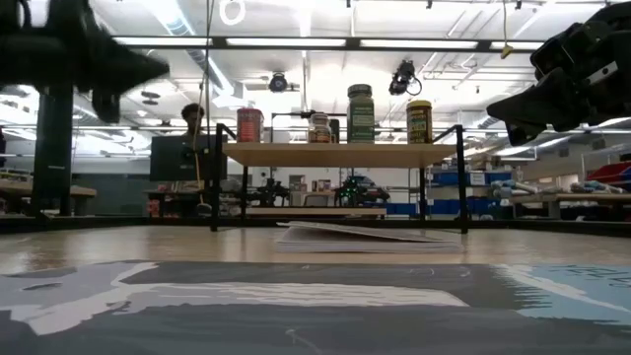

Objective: Shelf spices
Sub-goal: Remove the red seasoning can on the shelf

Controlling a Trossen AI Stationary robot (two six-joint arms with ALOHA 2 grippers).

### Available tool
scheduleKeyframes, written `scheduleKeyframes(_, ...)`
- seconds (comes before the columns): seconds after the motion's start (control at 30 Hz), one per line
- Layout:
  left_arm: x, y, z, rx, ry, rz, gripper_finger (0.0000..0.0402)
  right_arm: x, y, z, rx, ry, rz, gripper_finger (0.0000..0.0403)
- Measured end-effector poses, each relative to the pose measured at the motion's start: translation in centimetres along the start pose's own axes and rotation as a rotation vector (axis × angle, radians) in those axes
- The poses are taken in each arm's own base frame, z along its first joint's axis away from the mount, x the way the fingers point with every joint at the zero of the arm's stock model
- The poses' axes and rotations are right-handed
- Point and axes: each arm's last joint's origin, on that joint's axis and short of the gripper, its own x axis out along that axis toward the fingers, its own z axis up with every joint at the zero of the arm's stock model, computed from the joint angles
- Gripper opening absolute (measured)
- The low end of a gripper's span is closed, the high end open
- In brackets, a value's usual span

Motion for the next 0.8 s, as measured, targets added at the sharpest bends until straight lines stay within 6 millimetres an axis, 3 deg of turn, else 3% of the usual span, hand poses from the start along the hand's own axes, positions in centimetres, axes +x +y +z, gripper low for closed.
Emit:
scheduleKeyframes(0.17,-0.2,-1.0,2.7,-0.112,-0.181,-0.220,0.0051,0.0,0.0,0.0,0.000,-0.003,0.000,0.0007)
scheduleKeyframes(0.33,0.2,-2.2,5.8,-0.100,-0.232,-0.285,0.0051,0.0,0.0,0.0,-0.001,-0.004,0.000,0.0007)
scheduleKeyframes(0.53,2.3,-4.9,9.7,-0.050,-0.238,-0.277,0.0051,0.0,0.0,0.1,-0.001,-0.008,0.001,0.0007)
scheduleKeyframes(0.67,4.6,-7.3,12.3,0.108,-0.198,-0.243,0.0051,0.0,0.0,0.1,-0.001,-0.009,0.001,0.0007)
scheduleKeyframes(0.8,7.5,-9.3,14.6,0.300,-0.015,-0.032,0.0051,0.0,0.0,0.1,-0.002,-0.010,0.001,0.0007)
